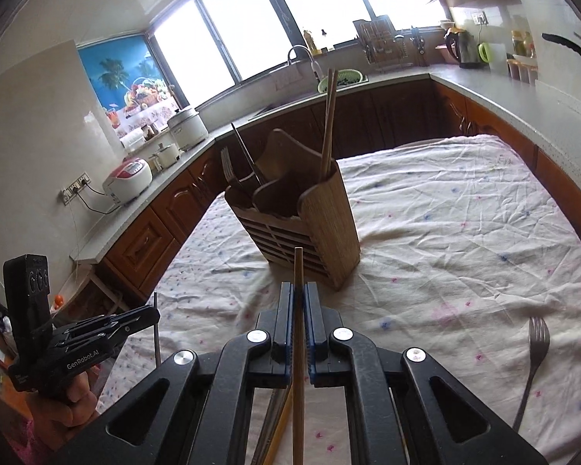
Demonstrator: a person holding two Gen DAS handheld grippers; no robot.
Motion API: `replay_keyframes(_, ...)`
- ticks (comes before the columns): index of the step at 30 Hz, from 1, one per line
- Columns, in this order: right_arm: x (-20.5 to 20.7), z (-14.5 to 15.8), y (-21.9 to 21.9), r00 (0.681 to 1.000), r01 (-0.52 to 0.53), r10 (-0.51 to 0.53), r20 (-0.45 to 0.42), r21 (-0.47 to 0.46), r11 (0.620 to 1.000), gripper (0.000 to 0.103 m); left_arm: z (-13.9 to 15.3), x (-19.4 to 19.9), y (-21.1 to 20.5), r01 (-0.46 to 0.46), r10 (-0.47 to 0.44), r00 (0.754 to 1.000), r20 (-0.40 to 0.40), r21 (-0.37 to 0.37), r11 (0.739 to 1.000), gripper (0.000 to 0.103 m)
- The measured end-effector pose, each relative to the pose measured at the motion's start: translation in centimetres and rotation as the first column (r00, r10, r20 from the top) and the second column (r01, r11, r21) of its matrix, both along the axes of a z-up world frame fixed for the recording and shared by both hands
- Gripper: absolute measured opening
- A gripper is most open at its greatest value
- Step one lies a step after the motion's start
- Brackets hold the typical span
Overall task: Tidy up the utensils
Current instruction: 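Close the right gripper on the bamboo chopstick while the left grasps the metal chopstick, then lift both held chopsticks and lower them into the wooden holder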
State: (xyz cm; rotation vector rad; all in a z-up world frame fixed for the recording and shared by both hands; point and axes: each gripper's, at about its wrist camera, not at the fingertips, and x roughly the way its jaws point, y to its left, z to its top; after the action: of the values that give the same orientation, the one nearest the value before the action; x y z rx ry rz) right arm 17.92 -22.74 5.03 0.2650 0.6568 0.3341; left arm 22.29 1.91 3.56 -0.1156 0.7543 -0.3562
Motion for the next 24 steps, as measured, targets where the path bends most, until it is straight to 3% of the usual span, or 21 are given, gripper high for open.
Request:
replay_keyframes(13,-3.7,4.4,0.1,0.992,-0.001,0.003,0.129,-0.011,1.000,0.005,3.7,-3.8,2.0,-0.017,0.022,0.994,0.105,-0.053,0.998,0.004)
replay_keyframes(24,-4.0,5.5,0.7,0.985,-0.001,0.003,0.174,-0.012,1.000,0.005,4.9,-4.1,2.8,-0.041,0.052,0.988,0.148,-0.073,0.997,0.004)
